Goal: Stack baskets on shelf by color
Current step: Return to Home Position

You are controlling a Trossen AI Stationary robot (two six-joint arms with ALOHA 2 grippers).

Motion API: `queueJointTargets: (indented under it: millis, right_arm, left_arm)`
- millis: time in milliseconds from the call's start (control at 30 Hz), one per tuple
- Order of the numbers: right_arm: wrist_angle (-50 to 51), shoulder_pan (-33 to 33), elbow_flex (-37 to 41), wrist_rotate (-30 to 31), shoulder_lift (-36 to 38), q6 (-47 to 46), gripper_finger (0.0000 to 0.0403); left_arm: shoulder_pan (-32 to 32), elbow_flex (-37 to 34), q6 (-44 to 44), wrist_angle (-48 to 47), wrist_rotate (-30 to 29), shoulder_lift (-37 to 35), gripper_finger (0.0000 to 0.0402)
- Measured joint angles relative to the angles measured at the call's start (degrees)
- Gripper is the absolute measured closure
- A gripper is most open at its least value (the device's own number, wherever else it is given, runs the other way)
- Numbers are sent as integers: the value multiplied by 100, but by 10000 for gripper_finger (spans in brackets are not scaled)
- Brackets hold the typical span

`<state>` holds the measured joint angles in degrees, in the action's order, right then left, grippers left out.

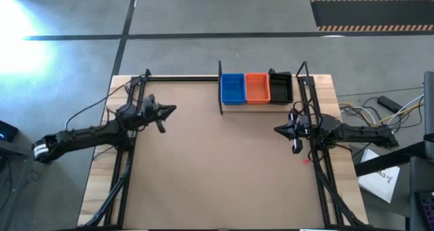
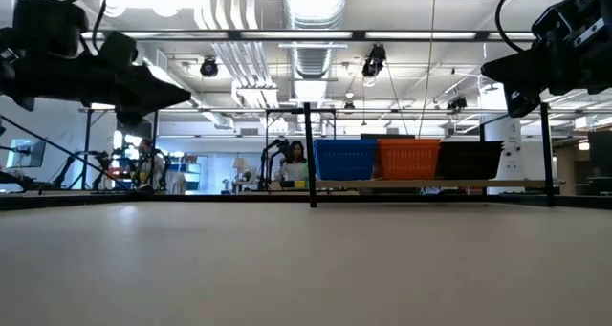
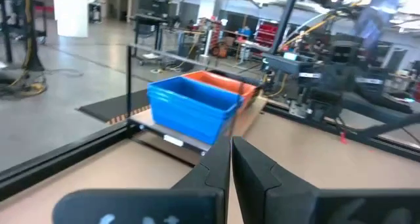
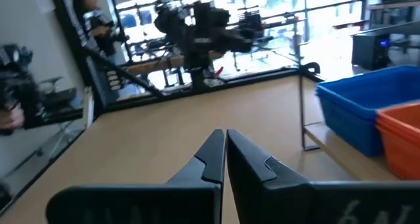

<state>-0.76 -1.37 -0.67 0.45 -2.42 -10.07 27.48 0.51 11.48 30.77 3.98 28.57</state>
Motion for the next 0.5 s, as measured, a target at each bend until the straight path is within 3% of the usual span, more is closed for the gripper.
queueJointTargets:
  millis: [367, 500]
  right_arm:
    - [-58, 0, 4, 276, 0, -198, 394]
    - [-61, -2, 4, 277, 0, -192, 394]
  left_arm:
    - [-1554, -3, -619, -1684, -1082, -1618, 402]
    - [-1787, -6, -658, -2686, -1294, -2412, 402]
